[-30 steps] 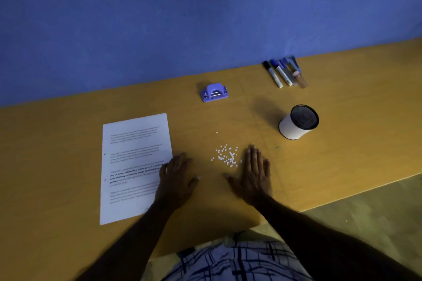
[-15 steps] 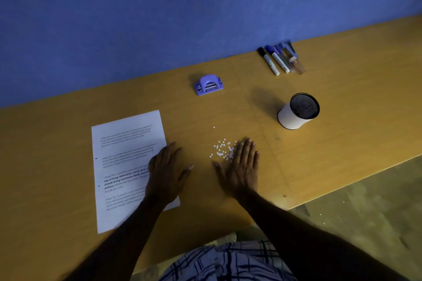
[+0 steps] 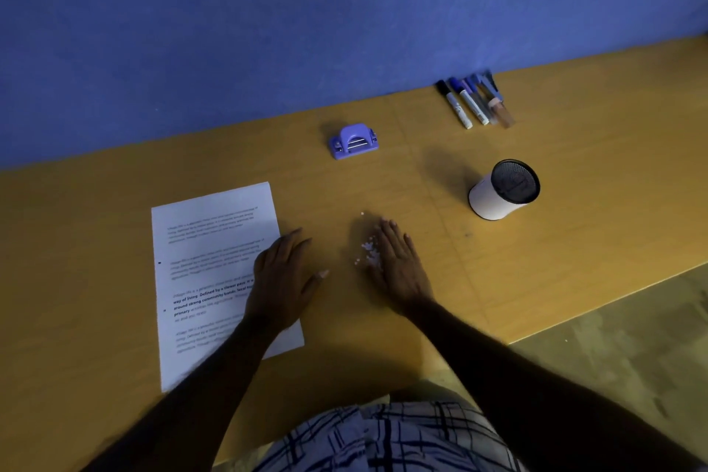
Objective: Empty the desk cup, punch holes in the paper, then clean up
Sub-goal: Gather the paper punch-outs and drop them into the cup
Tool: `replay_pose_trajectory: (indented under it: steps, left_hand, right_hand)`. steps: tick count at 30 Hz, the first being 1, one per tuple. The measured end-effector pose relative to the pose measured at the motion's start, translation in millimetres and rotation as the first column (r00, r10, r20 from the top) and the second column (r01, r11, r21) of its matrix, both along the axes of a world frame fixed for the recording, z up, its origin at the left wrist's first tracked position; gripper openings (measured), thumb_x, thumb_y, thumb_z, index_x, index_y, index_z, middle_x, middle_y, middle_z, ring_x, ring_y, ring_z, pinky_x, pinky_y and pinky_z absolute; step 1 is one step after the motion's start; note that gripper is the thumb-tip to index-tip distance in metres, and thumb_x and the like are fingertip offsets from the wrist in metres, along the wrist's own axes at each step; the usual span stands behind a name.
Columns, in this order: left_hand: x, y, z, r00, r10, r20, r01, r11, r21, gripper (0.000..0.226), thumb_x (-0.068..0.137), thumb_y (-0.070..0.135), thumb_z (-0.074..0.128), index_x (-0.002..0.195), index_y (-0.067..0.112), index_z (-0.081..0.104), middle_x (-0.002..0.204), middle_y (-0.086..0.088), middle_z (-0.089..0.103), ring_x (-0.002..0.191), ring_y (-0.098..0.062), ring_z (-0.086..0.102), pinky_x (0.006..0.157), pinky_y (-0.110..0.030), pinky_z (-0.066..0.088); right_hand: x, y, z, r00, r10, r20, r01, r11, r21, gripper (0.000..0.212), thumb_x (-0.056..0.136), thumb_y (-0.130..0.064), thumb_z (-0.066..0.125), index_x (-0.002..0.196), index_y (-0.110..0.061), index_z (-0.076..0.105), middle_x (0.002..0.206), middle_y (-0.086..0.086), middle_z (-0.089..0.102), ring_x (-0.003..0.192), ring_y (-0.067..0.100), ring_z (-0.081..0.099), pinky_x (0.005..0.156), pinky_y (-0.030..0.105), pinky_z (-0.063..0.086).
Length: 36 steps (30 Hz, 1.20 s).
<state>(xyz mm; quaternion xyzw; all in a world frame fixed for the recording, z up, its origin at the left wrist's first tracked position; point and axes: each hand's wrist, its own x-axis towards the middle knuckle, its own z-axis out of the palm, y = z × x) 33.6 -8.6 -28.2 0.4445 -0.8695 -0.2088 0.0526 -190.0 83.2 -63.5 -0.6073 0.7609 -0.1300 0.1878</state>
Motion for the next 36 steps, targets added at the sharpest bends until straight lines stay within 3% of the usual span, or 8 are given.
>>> replay_pose_trajectory:
  steps: [7,13,15,18,24,26,30,36]
  left_hand:
    - [-6.8,5.4,-4.1,1.000,0.019,0.019,-0.019,1.000,-0.018,0.061,0.091,0.047,0.057,0.140,0.013,0.046,0.153,-0.006,0.036,0.139,-0.027,0.036,0.111,-0.048,0.032]
    - [-17.0,10.6,-6.5,1.000,0.011,0.027,-0.011,1.000,-0.022,0.058,0.090,0.046,0.059,0.138,0.014,0.050,0.150,-0.009,0.040,0.137,-0.030,0.039,0.109,-0.051,0.034]
    - [-21.2,11.2,-7.3,0.999,0.002,0.054,-0.001,1.000,-0.012,0.060,0.091,0.048,0.057,0.140,0.015,0.047,0.153,-0.008,0.037,0.139,-0.029,0.036,0.111,-0.051,0.032]
    - [-30.2,13.1,-9.4,0.997,-0.015,0.071,0.014,1.000,0.004,0.063,0.091,0.050,0.054,0.143,0.017,0.043,0.154,-0.007,0.034,0.141,-0.029,0.033,0.112,-0.050,0.029]
    - [-43.1,24.2,-15.9,0.994,-0.014,0.109,0.013,1.000,0.008,0.068,0.090,0.058,0.043,0.145,0.019,0.040,0.156,-0.006,0.032,0.142,-0.030,0.029,0.112,-0.054,0.027]
    - [-44.0,28.6,-16.4,0.992,-0.009,0.123,0.010,1.000,-0.009,0.070,0.088,0.060,0.037,0.144,0.019,0.041,0.156,-0.007,0.032,0.142,-0.031,0.030,0.111,-0.056,0.027]
    - [-45.0,40.5,-17.7,0.987,0.001,0.162,0.006,0.999,-0.042,0.069,0.089,0.057,0.042,0.145,0.017,0.042,0.156,-0.012,0.032,0.142,-0.035,0.031,0.109,-0.059,0.028]
    - [-45.7,52.2,-20.2,0.983,-0.007,0.184,0.013,0.999,-0.030,0.069,0.092,0.052,0.030,0.151,0.017,0.032,0.159,-0.016,0.024,0.146,-0.035,0.023,0.111,-0.062,0.023]
  right_hand:
    - [-44.0,-80.5,13.6,0.969,0.243,-0.053,-0.238,0.967,0.092,0.065,0.101,-0.034,0.039,0.155,-0.011,0.011,0.164,0.008,0.006,0.151,0.022,0.004,0.123,0.039,0.008]
    - [-38.7,-70.5,8.1,0.884,0.431,-0.180,-0.415,0.902,0.117,0.072,0.099,-0.051,0.028,0.156,-0.013,0.006,0.164,0.008,-0.001,0.151,0.024,-0.003,0.122,0.039,0.001]
    - [-36.6,-53.2,7.5,0.867,0.465,-0.180,-0.455,0.885,0.097,0.073,0.098,-0.053,0.022,0.156,-0.011,0.010,0.164,0.010,0.002,0.151,0.025,0.001,0.123,0.041,0.004]
    - [-35.3,-21.4,3.9,0.851,0.495,-0.176,-0.496,0.867,0.041,0.071,0.099,-0.050,0.029,0.154,-0.006,0.018,0.163,0.014,0.010,0.151,0.027,0.008,0.123,0.045,0.012]
    - [-38.1,5.7,0.2,0.836,0.509,-0.202,-0.511,0.858,0.047,0.074,0.099,-0.055,0.031,0.155,-0.009,0.014,0.164,0.009,0.007,0.152,0.024,0.002,0.123,0.045,0.009]
    - [-45.2,-1.1,3.9,0.876,0.434,-0.210,-0.431,0.900,0.061,0.074,0.098,-0.055,0.027,0.156,-0.012,0.011,0.164,0.008,0.004,0.152,0.025,-0.001,0.122,0.050,0.006]
    - [-55.1,-11.2,6.1,0.929,0.275,-0.247,-0.242,0.958,0.156,0.091,0.089,-0.073,0.016,0.156,-0.014,0.000,0.164,0.007,-0.008,0.151,0.025,-0.010,0.120,0.054,-0.005]
    - [-29.6,3.1,-7.4,0.882,0.361,-0.302,-0.340,0.932,0.122,0.098,0.085,-0.080,0.026,0.156,-0.014,0.013,0.165,0.007,0.003,0.152,0.024,-0.001,0.119,0.059,0.004]
